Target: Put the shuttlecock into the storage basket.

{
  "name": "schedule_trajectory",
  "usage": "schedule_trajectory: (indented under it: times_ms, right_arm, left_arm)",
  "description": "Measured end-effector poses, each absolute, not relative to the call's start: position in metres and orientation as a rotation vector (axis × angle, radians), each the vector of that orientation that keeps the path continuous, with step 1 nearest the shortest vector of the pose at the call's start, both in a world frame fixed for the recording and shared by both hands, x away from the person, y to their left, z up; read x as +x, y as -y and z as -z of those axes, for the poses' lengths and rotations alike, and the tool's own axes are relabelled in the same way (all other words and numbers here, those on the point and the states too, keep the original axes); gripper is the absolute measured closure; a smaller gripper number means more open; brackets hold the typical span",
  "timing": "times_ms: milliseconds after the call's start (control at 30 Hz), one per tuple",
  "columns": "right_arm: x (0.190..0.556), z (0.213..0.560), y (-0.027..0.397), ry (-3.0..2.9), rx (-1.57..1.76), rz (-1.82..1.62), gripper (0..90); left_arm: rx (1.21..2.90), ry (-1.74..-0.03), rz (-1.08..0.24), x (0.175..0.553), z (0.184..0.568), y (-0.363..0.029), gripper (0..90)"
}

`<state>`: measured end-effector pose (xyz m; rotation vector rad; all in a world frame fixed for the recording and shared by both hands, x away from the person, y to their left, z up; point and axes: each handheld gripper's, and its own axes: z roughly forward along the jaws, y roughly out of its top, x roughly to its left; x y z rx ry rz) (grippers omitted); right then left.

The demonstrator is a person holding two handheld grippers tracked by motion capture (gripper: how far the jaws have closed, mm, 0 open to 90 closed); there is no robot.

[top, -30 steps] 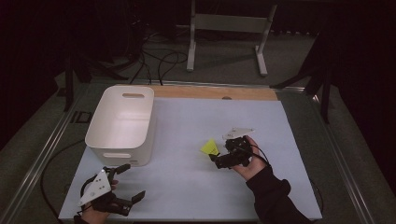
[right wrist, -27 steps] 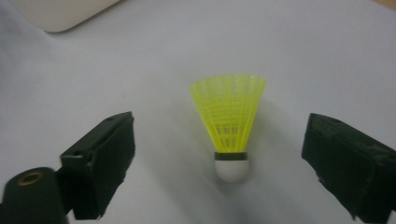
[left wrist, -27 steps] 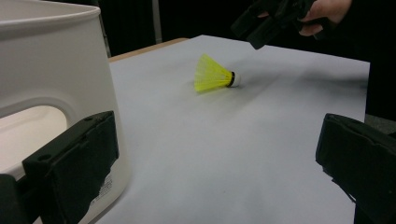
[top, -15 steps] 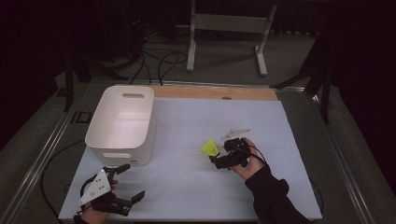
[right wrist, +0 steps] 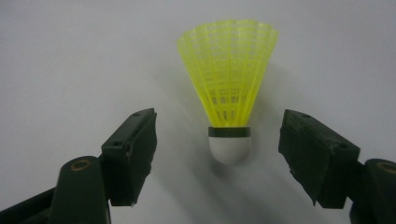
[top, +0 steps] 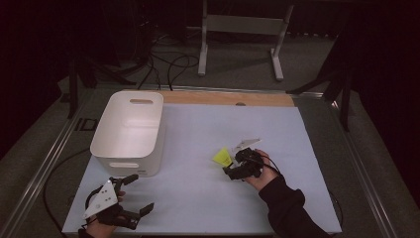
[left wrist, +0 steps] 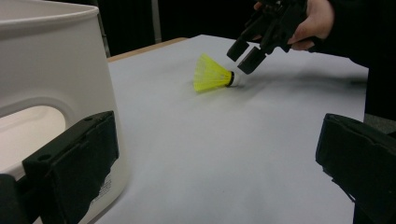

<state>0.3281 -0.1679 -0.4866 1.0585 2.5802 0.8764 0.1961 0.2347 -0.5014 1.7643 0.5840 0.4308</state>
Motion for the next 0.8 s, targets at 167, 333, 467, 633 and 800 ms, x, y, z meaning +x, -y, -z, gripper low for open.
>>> schedule_trajectory:
  times_ms: [167,333,467,633,800]
  right_arm:
    - [0.331,0.493,0.168,-2.59,1.064,-0.853,30.1]
    - [0.334,0.498,0.167,-2.603,1.077,-0.814,35.5]
    - [0.336,0.501,0.167,-2.625,1.082,-0.795,38.1]
    - [0.339,0.505,0.166,-2.642,1.096,-0.763,42.0]
    - [0.343,0.509,0.165,-2.65,1.118,-0.713,46.5]
  left_arm:
    - [1.758,-0.584,-0.432,0.196,0.501,-0.235,0.0]
    - [1.757,-0.585,-0.431,0.196,0.501,-0.235,0.0]
    - [1.752,-0.581,-0.43,0.196,0.5,-0.235,0.0]
    - [1.751,-0.584,-0.426,0.196,0.5,-0.235,0.0]
    - [1.751,-0.583,-0.426,0.196,0.5,-0.235,0.0]
